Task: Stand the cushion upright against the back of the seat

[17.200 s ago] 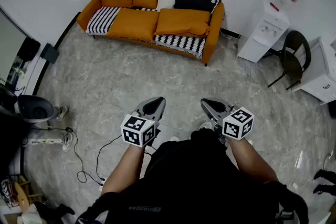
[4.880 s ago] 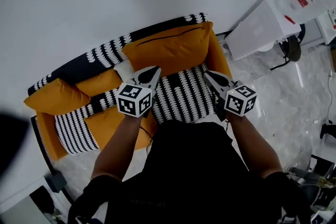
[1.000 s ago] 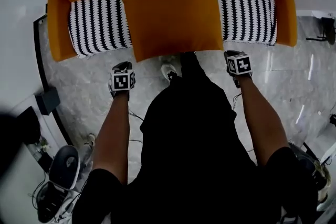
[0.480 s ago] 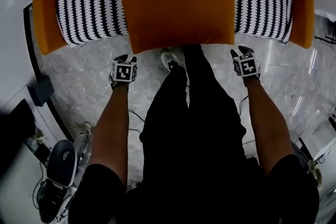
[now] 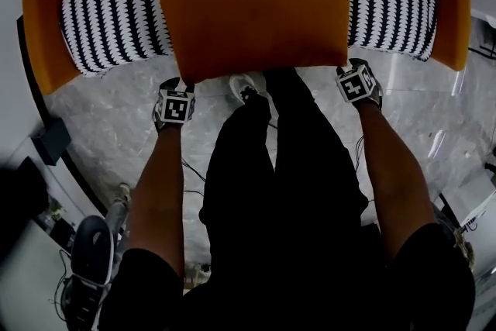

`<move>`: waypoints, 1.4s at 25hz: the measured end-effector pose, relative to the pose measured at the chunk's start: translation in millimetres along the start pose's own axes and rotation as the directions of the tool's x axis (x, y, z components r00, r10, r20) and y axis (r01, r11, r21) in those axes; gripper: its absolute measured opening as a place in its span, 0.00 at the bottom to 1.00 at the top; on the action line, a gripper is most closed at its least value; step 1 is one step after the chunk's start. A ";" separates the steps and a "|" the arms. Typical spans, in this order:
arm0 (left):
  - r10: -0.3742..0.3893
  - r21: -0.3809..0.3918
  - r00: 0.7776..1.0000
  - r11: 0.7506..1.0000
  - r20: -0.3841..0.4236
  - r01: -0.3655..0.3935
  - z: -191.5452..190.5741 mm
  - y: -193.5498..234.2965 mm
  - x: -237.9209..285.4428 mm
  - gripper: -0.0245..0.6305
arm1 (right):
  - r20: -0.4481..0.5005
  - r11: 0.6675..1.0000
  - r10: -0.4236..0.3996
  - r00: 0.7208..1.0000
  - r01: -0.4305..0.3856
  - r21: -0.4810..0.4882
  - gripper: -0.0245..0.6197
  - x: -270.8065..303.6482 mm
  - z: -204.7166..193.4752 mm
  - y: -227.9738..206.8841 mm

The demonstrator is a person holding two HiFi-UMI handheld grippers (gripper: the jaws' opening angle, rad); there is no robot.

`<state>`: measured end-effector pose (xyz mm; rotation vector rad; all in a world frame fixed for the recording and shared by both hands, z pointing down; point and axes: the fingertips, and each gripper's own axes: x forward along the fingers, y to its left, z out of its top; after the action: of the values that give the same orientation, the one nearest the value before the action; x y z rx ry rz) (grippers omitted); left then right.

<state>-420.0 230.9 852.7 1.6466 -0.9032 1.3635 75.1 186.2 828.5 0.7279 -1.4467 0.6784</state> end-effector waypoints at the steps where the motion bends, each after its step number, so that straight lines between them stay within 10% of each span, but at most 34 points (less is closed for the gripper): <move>1: -0.003 0.000 1.000 1.000 -0.002 0.003 2.6 0.5 2.3 0.28 | -0.010 1.000 0.000 1.000 0.000 -0.003 0.30 2.1 1.8 -1.8; 19: -0.092 -0.073 0.995 0.993 -0.034 0.090 23.8 6.3 -28.9 0.10 | -0.004 0.995 0.090 0.996 -0.090 0.033 0.13 -26.3 38.4 4.2; 35: 0.004 -0.284 0.989 0.958 0.148 0.038 89.5 47.1 -160.4 0.08 | 0.331 0.954 0.214 0.919 -0.270 0.133 0.11 -151.9 91.7 0.1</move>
<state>-451.3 135.4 691.9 1.5396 -1.1143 1.0520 15.3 118.1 676.0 0.8281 -1.8060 0.9232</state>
